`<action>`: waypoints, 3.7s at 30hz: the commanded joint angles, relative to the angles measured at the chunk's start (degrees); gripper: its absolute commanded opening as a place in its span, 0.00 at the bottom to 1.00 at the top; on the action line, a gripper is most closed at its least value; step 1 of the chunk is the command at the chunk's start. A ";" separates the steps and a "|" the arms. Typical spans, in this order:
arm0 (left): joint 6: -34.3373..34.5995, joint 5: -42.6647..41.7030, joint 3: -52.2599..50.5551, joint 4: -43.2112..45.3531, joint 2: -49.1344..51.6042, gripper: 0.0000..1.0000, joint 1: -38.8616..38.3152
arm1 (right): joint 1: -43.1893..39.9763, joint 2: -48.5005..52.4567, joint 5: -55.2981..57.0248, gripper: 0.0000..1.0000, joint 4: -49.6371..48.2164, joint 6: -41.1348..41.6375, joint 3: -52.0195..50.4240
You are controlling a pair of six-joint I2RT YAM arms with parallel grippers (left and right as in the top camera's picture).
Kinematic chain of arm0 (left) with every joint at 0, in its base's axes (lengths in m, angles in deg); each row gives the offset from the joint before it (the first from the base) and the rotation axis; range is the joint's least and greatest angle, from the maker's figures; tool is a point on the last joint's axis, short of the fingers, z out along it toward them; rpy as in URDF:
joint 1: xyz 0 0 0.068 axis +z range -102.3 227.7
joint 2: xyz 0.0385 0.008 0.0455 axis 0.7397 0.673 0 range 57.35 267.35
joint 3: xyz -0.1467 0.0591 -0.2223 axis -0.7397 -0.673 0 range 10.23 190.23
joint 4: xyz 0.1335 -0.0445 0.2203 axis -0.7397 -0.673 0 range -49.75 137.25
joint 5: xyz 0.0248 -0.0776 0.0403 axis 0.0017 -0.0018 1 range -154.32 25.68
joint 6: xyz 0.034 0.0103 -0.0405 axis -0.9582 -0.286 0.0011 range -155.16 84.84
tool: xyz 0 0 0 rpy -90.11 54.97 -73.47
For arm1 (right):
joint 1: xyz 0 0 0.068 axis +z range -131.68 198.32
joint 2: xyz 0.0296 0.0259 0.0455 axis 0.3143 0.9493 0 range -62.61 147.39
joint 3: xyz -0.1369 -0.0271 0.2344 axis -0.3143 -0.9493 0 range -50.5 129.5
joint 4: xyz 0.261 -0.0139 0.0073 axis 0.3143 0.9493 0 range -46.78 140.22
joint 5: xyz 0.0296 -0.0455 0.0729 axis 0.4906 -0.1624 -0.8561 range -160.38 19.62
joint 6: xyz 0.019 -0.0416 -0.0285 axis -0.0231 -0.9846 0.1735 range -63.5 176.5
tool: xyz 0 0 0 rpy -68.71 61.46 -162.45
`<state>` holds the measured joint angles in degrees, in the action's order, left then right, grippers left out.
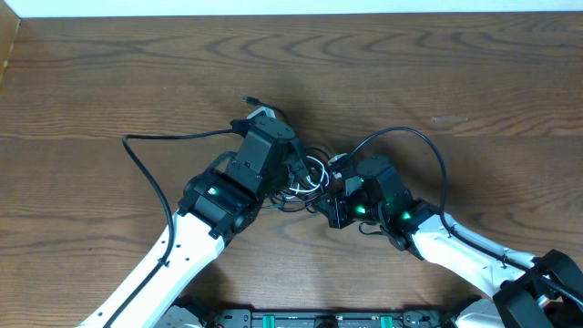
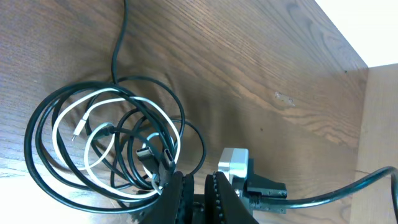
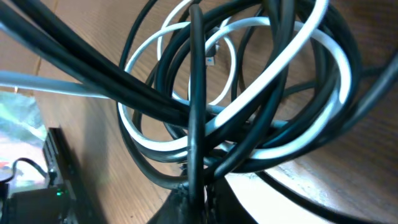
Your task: Untangle cables
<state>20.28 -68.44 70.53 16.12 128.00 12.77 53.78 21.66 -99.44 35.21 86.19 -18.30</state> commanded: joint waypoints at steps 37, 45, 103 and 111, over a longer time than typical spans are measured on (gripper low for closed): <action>-0.33 9.99 1.60 -9.14 0.09 0.08 0.13 | -11.32 -17.29 -6.43 0.01 -5.20 -3.76 0.90; -0.04 13.64 1.55 -9.62 0.09 0.07 0.15 | -18.05 -17.29 -5.35 0.01 7.69 -10.60 0.90; 1.09 25.00 1.51 -23.04 0.09 0.08 45.38 | -36.39 -17.31 -0.83 0.01 27.12 -22.12 0.90; 0.46 30.34 1.44 -24.37 0.09 0.08 48.28 | -36.39 -17.31 0.04 0.01 27.15 -22.12 0.90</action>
<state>21.55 -43.29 70.55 -7.84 128.02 60.00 18.15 4.94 -100.01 62.27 64.97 -18.19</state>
